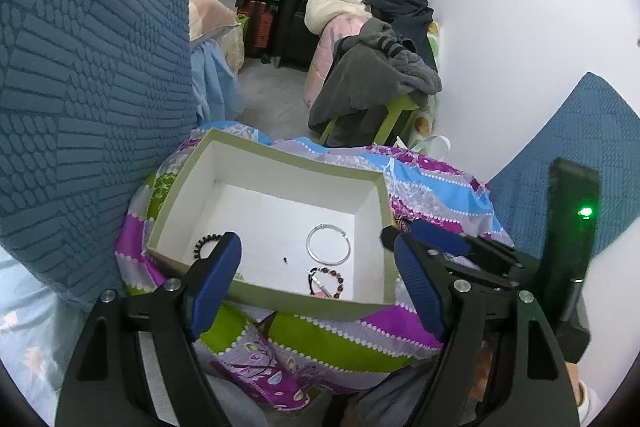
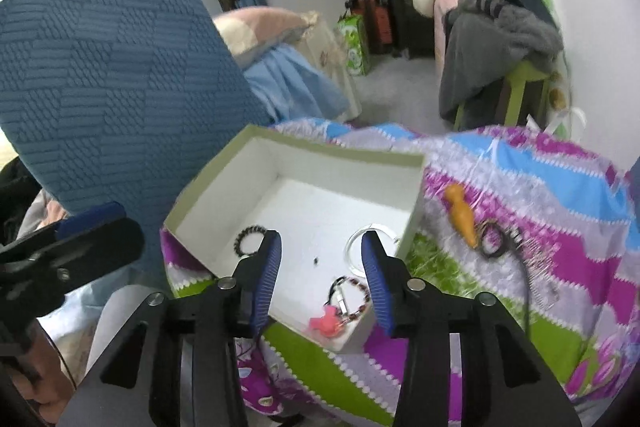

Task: Organize jewelry
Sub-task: 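Move the left tool to the black patterned bangle while the right tool approaches the black cord pendant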

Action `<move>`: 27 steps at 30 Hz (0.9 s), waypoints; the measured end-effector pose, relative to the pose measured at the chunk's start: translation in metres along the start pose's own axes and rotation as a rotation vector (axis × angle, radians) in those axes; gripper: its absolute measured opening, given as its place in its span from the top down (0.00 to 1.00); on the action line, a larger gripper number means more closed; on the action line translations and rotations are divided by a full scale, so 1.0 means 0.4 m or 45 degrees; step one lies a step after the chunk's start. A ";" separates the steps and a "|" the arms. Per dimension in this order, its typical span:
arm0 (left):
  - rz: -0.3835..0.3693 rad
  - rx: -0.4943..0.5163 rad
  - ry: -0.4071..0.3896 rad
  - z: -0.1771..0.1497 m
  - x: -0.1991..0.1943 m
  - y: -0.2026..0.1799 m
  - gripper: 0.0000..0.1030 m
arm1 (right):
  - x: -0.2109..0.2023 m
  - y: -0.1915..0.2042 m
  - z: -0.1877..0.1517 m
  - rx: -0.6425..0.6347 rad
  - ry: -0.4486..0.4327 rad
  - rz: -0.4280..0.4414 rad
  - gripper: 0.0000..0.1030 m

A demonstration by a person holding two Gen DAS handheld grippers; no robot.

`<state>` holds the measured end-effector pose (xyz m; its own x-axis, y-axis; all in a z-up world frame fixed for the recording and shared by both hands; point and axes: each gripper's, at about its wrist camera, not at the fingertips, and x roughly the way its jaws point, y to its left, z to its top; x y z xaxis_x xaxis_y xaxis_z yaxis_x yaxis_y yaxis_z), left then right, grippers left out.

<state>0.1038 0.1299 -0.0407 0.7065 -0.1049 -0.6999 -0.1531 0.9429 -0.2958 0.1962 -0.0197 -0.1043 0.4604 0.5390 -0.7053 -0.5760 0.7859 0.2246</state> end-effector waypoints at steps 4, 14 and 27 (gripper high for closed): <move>-0.021 0.013 -0.006 0.010 0.008 -0.033 0.23 | -0.076 -0.036 0.015 -0.053 -0.080 -0.068 0.62; -0.129 0.068 0.010 0.016 0.064 -0.171 0.30 | -0.200 -0.170 -0.026 -0.024 -0.181 -0.195 0.62; -0.212 0.086 0.213 -0.052 0.290 -0.327 0.54 | -0.145 -0.376 -0.173 0.063 -0.108 -0.266 0.73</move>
<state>0.1913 -0.0122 -0.0965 0.5931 -0.3062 -0.7446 0.0064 0.9266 -0.3760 0.2095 -0.1901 -0.1437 0.6225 0.3852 -0.6813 -0.4297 0.8958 0.1139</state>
